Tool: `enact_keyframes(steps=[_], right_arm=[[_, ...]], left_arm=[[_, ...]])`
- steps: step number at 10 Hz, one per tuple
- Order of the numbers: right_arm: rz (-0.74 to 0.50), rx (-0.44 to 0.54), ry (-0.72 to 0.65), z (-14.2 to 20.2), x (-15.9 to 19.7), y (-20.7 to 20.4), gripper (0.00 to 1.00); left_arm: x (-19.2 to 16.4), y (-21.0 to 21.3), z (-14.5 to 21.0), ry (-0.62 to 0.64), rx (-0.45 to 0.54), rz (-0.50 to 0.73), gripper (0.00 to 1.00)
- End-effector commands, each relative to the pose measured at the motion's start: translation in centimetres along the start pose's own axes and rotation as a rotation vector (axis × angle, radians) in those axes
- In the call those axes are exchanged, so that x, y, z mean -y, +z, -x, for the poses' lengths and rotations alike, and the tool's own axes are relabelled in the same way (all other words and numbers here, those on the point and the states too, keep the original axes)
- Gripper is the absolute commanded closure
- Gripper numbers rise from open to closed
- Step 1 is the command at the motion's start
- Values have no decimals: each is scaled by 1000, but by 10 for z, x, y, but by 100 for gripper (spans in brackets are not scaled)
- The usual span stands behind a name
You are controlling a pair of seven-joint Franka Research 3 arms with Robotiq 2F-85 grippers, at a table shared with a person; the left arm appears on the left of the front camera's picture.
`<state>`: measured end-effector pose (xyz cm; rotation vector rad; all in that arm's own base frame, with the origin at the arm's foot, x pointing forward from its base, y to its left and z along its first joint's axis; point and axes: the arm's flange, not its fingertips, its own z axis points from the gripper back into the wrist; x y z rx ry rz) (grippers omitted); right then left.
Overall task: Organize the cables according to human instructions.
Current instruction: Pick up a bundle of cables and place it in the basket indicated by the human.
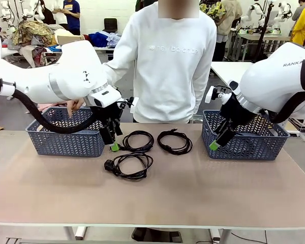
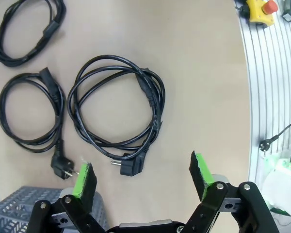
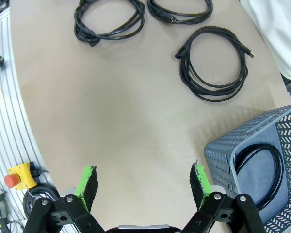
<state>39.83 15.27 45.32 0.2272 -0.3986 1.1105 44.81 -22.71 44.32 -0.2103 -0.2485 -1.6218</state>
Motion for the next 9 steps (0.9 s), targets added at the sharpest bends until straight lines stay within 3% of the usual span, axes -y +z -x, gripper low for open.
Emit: enact_keyframes(steps=[1,5,9], right_arm=[[3,2,-5,0,1,1,0],[3,2,-5,0,1,1,0],[3,2,-5,0,1,1,0]], left_arm=[[1,0,0,2,1,4,0],[4,-8,3,-36,2,6,0],[20,-47,1,-128,-112,11,0]])
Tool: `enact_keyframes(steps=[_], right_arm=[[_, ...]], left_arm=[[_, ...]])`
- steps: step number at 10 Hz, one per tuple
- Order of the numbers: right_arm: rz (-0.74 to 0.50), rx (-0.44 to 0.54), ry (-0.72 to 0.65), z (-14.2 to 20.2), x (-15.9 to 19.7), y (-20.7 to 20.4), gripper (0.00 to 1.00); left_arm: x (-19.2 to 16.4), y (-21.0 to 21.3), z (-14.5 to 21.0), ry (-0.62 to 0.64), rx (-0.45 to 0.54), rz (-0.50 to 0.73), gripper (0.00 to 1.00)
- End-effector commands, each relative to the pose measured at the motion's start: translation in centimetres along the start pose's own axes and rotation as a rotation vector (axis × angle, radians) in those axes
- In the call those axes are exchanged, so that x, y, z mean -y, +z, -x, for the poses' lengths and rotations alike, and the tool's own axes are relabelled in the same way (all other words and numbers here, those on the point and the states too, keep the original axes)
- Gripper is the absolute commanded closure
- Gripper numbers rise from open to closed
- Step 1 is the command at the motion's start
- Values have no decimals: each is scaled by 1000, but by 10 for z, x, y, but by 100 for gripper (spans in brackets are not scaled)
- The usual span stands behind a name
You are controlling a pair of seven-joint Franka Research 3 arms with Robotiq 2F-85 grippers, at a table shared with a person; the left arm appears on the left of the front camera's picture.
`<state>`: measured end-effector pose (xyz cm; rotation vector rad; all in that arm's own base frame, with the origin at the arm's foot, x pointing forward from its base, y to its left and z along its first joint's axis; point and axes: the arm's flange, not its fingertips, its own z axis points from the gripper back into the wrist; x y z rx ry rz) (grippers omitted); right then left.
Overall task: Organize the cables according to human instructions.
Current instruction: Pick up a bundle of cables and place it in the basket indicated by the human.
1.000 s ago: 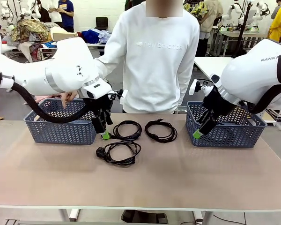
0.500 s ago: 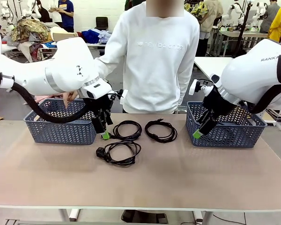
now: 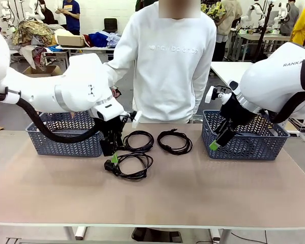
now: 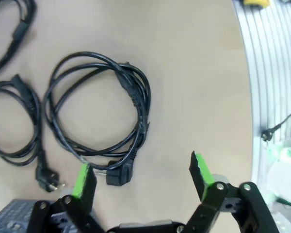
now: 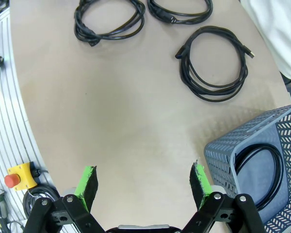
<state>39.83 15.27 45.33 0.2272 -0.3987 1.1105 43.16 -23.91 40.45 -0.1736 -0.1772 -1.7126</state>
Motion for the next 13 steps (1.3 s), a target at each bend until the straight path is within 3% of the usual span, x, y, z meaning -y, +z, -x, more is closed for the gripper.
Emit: enact_keyframes(steps=[1,13], right_arm=[[3,2,-5,0,1,1,0],[3,2,-5,0,1,1,0]], left_arm=[[7,-18,1,-71,-76,-34,0],[25,-88,-13,-155,-118,-32,0]])
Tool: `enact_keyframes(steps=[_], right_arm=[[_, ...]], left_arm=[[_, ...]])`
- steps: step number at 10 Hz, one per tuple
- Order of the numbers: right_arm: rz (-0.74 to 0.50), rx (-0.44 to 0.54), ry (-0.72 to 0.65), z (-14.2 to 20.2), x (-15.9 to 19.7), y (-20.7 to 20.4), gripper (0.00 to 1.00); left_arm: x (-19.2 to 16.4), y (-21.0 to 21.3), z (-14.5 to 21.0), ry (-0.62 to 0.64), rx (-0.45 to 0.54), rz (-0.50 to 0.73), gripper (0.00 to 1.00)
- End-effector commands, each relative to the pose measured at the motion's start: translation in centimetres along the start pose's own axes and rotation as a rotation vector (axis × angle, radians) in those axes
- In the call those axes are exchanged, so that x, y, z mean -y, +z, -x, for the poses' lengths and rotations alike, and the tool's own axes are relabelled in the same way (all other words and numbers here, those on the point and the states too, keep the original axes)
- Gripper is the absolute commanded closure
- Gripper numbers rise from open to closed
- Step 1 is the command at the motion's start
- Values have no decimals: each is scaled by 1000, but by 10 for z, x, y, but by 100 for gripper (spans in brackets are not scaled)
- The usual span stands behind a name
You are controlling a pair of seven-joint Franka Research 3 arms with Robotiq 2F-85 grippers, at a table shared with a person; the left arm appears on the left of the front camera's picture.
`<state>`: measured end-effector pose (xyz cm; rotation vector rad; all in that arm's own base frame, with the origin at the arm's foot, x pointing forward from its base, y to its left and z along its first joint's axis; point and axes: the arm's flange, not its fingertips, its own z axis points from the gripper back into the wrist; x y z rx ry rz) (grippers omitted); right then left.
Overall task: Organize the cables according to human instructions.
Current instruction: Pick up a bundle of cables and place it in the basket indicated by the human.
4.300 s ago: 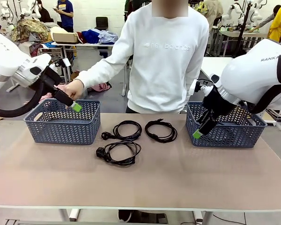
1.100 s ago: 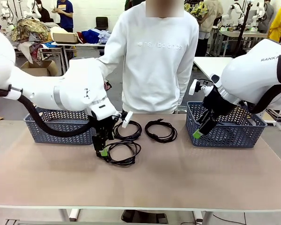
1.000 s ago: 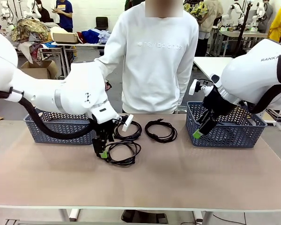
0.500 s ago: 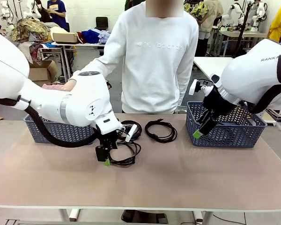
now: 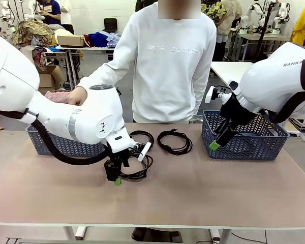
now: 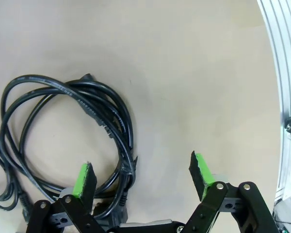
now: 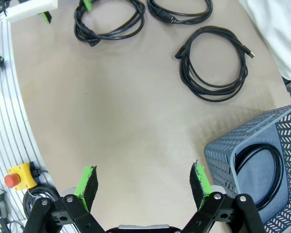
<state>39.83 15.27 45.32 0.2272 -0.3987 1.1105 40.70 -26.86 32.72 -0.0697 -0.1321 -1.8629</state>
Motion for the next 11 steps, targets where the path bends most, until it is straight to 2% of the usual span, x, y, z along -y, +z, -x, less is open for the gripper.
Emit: enact_keyframes(steps=[1,11], right_arm=[[3,2,-5,0,1,1,0],[3,2,-5,0,1,1,0]], left_arm=[[6,-9,2,-6,-29,-15,0],[2,-19,4,-2,-21,38,0]])
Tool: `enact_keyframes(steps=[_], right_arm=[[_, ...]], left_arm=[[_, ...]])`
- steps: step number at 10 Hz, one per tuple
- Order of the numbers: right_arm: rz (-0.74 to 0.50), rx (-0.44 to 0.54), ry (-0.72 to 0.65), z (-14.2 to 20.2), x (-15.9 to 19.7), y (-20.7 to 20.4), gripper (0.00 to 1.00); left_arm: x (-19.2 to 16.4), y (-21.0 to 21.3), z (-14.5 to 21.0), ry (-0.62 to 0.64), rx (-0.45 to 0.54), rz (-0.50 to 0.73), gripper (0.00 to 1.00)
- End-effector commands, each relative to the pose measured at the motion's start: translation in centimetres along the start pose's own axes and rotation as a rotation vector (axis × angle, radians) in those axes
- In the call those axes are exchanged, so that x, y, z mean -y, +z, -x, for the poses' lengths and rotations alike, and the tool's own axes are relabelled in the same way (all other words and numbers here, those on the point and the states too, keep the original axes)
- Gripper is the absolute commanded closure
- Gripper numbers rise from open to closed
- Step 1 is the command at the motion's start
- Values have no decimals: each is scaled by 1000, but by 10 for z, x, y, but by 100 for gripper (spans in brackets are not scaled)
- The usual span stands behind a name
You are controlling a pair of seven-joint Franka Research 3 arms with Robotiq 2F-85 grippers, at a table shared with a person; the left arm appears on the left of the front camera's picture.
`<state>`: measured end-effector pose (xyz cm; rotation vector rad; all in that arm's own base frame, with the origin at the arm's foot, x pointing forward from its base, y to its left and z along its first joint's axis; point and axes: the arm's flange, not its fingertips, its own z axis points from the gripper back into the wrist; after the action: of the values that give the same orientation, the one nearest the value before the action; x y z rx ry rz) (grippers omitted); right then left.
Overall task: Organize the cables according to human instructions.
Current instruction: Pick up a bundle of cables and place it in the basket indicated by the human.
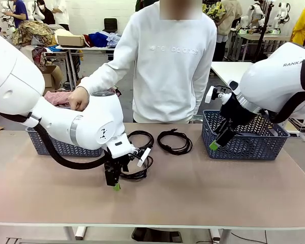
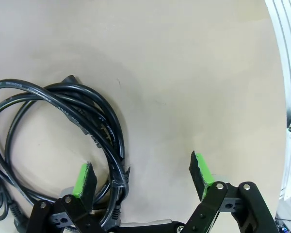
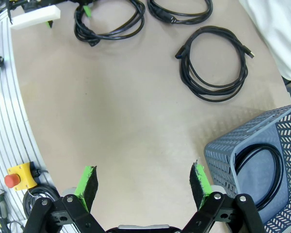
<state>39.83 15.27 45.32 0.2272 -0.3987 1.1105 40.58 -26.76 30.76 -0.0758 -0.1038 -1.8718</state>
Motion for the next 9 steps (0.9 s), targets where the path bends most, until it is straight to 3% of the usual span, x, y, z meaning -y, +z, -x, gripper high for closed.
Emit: enact_keyframes(steps=[1,3,4,5,6,7,8,9], right_arm=[[3,2,-5,0,1,1,0],[3,2,-5,0,1,1,0],[3,2,-5,0,1,1,0],[3,2,-5,0,1,1,0],[3,2,-5,0,1,1,0],[3,2,-5,0,1,1,0],[3,2,-5,0,1,1,0],[3,2,-5,0,1,1,0]], left_arm=[[0,-1,1,5,-1,44,0],[-1,1,1,16,11,58,0],[-2,3,0,30,17,54,17],[-4,5,0,31,29,55,18],[-5,6,-1,34,32,55,35],[-5,5,-1,34,25,51,23],[-5,5,-1,33,19,49,53],[-6,5,0,30,13,48,41]])
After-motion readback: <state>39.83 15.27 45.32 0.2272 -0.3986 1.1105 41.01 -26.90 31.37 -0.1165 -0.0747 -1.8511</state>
